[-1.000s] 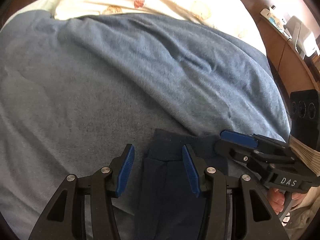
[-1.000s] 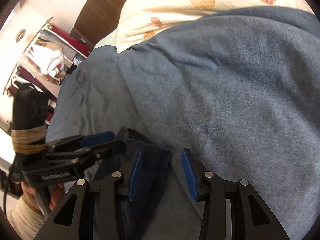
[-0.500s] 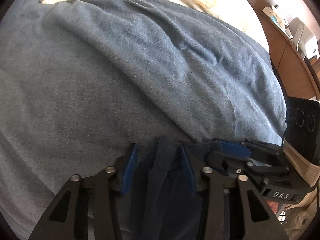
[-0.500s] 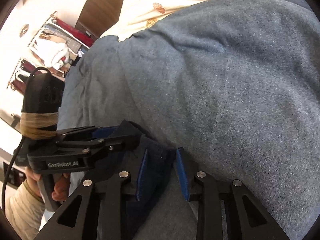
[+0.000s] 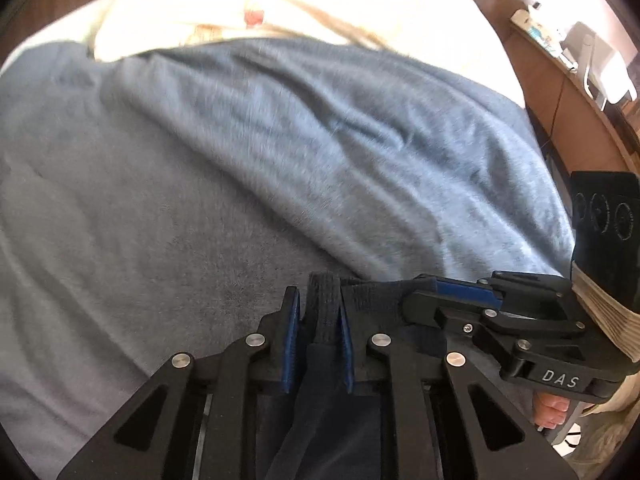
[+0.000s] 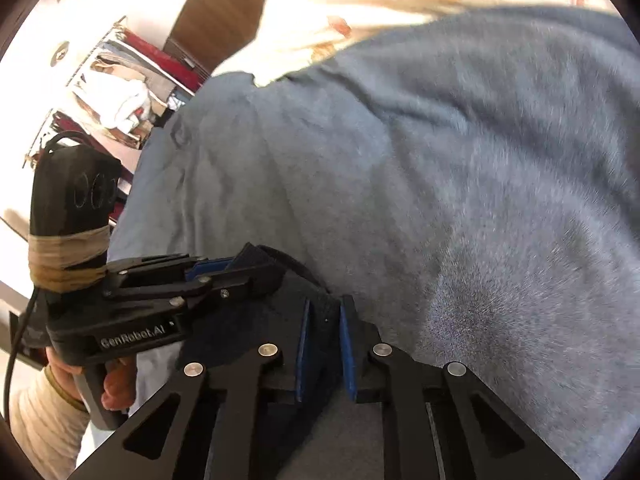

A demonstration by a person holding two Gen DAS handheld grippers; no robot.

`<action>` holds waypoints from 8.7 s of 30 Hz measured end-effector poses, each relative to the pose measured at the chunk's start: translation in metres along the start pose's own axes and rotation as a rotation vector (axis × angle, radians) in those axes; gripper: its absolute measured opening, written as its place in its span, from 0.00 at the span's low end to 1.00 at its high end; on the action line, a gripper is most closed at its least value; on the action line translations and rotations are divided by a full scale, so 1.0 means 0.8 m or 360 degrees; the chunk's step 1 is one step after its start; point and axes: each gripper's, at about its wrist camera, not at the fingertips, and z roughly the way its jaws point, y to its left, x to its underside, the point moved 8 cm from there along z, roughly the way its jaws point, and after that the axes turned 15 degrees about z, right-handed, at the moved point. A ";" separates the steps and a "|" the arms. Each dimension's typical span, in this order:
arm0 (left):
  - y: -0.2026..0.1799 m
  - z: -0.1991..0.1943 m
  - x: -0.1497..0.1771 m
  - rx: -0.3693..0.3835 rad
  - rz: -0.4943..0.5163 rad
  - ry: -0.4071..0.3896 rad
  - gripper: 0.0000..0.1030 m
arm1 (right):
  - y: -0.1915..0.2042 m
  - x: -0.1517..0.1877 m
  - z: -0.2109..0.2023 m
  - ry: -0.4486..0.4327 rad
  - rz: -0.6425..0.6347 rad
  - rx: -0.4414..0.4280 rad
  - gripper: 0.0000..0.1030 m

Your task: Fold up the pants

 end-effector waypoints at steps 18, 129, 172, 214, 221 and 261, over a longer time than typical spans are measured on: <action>-0.041 -0.191 0.072 -0.0281 -0.0122 -0.0210 0.12 | 0.154 0.073 -0.122 -0.0147 -0.0551 -0.0117 0.14; -0.139 -0.307 0.400 -0.0956 -0.1182 -0.0331 0.58 | 0.153 0.272 -0.157 0.0144 -0.0892 -0.0057 0.64; 0.011 -0.123 0.299 -0.0429 -0.0868 0.0256 0.11 | 0.043 0.304 -0.047 0.0575 -0.0160 0.0130 0.34; -0.159 -0.284 0.504 -0.1212 -0.1606 -0.0156 0.77 | 0.159 0.272 -0.061 0.0466 -0.0973 -0.0064 0.65; -0.148 -0.259 0.552 -0.1135 -0.1790 -0.0204 0.79 | 0.154 0.303 -0.036 0.0510 -0.1121 0.0001 0.65; -0.119 -0.189 0.577 -0.0641 -0.2163 -0.0523 0.56 | 0.129 0.334 0.035 0.0643 -0.1177 0.0110 0.37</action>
